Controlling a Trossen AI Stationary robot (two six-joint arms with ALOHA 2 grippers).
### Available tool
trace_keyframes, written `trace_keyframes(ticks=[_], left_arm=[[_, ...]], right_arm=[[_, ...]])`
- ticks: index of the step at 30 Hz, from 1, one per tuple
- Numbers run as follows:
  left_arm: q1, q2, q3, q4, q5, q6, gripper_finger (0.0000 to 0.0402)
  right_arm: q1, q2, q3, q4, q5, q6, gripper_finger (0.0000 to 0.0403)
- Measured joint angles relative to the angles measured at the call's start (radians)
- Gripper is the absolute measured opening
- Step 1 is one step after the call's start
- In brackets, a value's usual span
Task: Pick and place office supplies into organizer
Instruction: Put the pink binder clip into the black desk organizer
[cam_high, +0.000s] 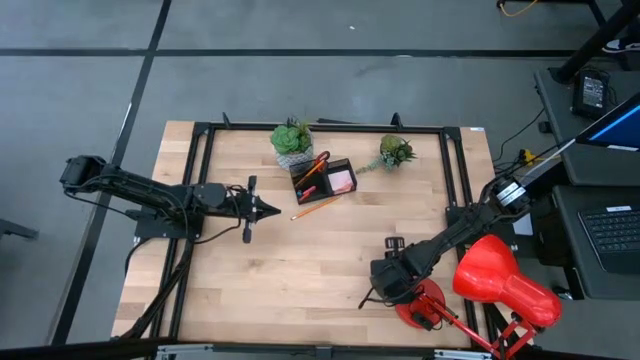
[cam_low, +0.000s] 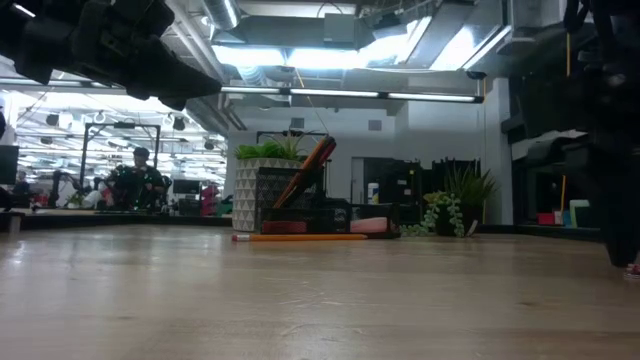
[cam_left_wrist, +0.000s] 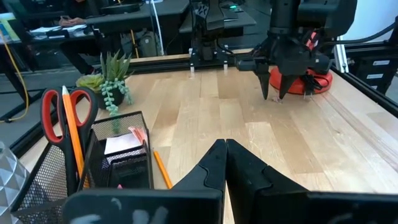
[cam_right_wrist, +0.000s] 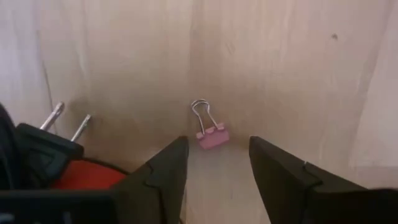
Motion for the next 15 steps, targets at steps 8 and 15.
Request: trace_keyframes(ticks=[8, 15], left_arm=[[0.0, 0.0, 0.0, 0.0, 0.0, 0.0, 0.0002], [0.0, 0.0, 0.0, 0.0, 0.0, 0.0, 0.0001]], right_arm=[[0.003, 0.001, -0.003, 0.026, -0.003, -0.072, 0.0168], [0.004, 0.001, -0.003, 0.03, -0.005, -0.147, 0.0154]])
